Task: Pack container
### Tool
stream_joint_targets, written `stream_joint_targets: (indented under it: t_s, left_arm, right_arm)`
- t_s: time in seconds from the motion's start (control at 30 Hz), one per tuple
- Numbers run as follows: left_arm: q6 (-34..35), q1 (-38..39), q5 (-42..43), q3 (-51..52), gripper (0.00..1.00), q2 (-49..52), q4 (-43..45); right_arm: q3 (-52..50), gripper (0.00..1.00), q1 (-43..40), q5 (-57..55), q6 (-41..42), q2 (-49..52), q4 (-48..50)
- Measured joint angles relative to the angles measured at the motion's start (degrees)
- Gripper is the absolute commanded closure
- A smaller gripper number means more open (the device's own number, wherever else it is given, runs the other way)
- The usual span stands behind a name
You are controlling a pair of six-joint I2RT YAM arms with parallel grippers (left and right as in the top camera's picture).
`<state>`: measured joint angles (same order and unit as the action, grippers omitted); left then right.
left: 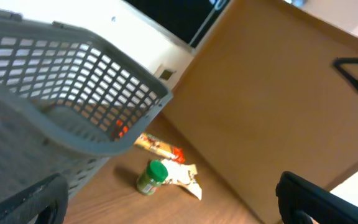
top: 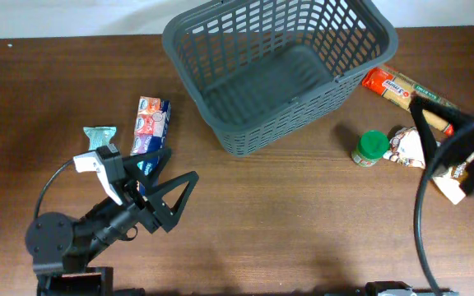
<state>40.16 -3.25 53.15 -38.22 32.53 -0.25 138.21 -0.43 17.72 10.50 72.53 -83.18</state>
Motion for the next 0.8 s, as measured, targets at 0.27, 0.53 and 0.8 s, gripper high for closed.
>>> stream_joint_targets:
  t_s: [0.27,0.53,0.8]
  left_arm:
    - [-0.96,11.26,-1.86,-11.28,0.0,8.92,-2.62]
    - [-12.76,35.1,-21.0,-34.64,0.0,30.29,-30.91]
    - [-17.27,42.51,-35.69,-42.4,0.01,37.42,-40.26]
  right_arm:
    - [0.0,0.01,0.0,-3.93,0.02,4.66,-0.74]
    - [-0.04,0.01,0.0,-1.64,-0.74,13.97,-1.79]
    - [1.07,0.01,0.0,-0.28,-3.5,16.92,-0.07]
